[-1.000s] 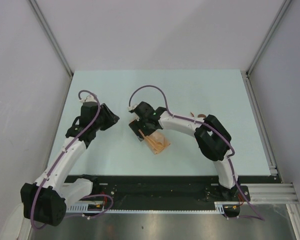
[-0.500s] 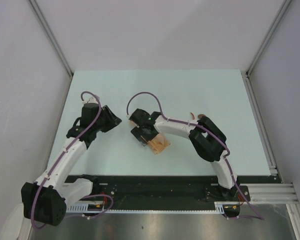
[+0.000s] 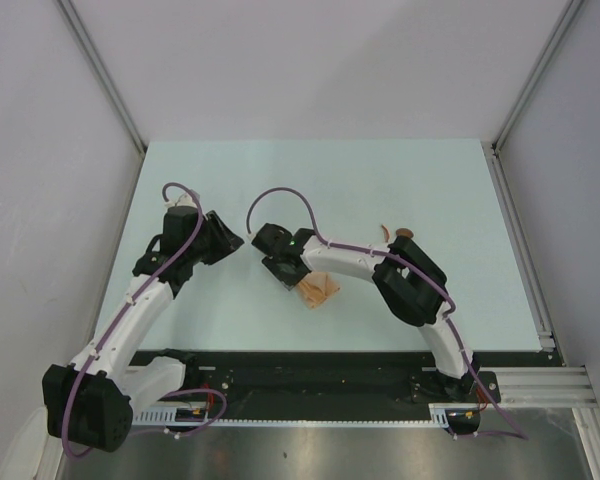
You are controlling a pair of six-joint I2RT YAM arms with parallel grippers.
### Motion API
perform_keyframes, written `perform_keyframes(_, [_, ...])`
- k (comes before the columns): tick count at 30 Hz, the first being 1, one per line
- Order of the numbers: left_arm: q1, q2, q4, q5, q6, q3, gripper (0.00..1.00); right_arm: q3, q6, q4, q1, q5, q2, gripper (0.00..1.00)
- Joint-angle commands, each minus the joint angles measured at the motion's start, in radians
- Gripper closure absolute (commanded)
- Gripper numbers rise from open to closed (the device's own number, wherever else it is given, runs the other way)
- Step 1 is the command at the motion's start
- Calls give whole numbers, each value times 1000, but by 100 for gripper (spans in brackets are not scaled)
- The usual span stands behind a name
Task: Fold the napkin into a case and place the utensils inside
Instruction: Pick up the smaller rectangle-folded napkin from the center of the board.
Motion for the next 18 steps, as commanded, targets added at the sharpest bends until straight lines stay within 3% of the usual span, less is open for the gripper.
perform_keyframes(1, [8,-5,26,18,22,-3,53,6,4,-22,-8,65,61,55])
perform_keyframes(3, [8,-6,26,18,22,-6,53,4,1,-17,-17,57,64,57])
perform_keyframes(7, [8,-5,26,17,20,-6,53,-5,-2,0,-35,34,67,70])
perform_keyframes(8, [10,-2,28,15,22,-7,53,-8,-8,6,-39,36,67,84])
perform_keyframes(10, [10,0,29,15,20,-9,52,-5,-15,6,-43,42,68,98])
perform_keyframes(13, [10,6,33,15,19,-12,52,15,-24,1,-36,50,62,100])
perform_keyframes(18, [10,11,36,18,13,-13,52,69,13,-19,-29,-67,3,100])
